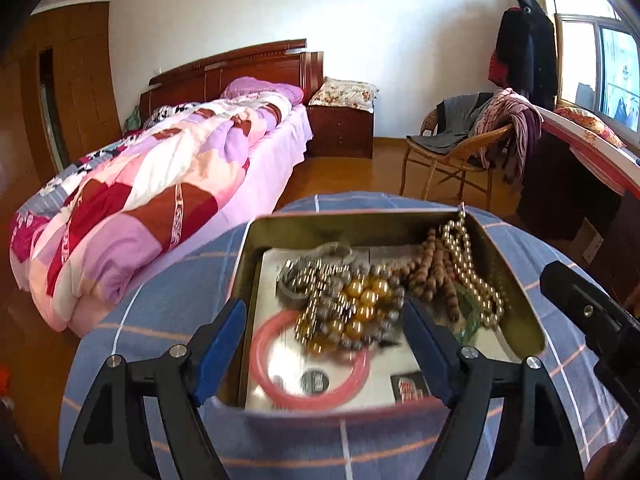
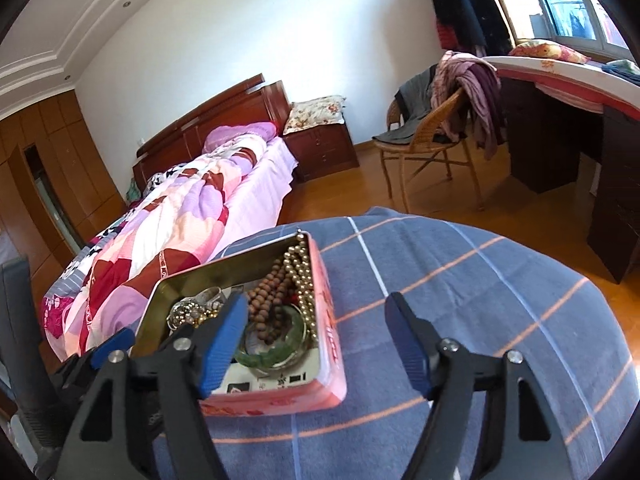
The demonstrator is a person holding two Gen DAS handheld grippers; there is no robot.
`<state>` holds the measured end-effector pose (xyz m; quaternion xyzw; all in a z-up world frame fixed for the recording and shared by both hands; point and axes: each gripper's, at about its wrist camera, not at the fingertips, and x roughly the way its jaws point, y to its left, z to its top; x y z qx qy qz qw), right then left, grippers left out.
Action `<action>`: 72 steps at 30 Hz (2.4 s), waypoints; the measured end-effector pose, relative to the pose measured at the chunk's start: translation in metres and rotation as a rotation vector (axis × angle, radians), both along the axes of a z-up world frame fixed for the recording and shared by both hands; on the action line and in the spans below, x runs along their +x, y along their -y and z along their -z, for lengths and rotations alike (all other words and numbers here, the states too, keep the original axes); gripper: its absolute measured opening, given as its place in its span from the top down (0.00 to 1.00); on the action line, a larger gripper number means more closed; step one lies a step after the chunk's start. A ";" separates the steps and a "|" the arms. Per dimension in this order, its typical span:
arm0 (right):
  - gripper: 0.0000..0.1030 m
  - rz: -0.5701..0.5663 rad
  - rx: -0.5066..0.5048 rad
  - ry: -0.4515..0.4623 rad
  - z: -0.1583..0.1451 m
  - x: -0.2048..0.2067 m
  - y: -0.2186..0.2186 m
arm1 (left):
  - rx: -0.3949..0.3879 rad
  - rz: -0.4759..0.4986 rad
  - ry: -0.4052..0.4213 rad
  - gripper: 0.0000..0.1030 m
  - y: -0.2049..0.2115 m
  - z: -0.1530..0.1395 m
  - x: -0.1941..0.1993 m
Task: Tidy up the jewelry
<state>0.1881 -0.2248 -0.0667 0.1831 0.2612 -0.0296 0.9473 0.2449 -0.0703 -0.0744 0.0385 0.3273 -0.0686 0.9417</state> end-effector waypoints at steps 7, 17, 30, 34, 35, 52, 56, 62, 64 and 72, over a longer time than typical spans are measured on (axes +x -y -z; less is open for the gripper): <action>0.13 -0.023 -0.006 -0.046 0.003 -0.018 -0.006 | 0.029 -0.021 -0.008 0.22 -0.008 -0.001 -0.025; 0.06 -0.046 -0.046 -0.031 -0.005 -0.060 -0.016 | 0.034 -0.042 -0.008 0.22 -0.025 -0.008 -0.074; 0.04 -0.061 -0.158 0.047 -0.029 -0.114 -0.037 | 0.043 -0.066 0.029 0.22 -0.044 -0.021 -0.133; 0.04 -0.052 -0.217 0.103 -0.046 -0.131 -0.047 | 0.033 -0.079 0.047 0.22 -0.051 -0.032 -0.150; 0.04 -0.052 -0.229 0.118 -0.051 -0.135 -0.049 | 0.031 -0.083 0.058 0.22 -0.053 -0.036 -0.154; 0.00 -0.013 -0.253 0.298 -0.101 -0.184 -0.058 | -0.005 -0.098 0.224 0.15 -0.062 -0.093 -0.205; 0.00 -0.008 -0.248 0.319 -0.105 -0.188 -0.058 | -0.002 -0.097 0.248 0.15 -0.061 -0.099 -0.211; 0.00 -0.013 -0.236 0.324 -0.105 -0.191 -0.058 | -0.002 -0.097 0.260 0.14 -0.062 -0.102 -0.215; 0.00 -0.013 -0.237 0.324 -0.105 -0.192 -0.058 | -0.003 -0.097 0.260 0.14 -0.061 -0.102 -0.215; 0.00 -0.013 -0.231 0.320 -0.105 -0.193 -0.056 | -0.007 -0.101 0.267 0.14 -0.063 -0.103 -0.217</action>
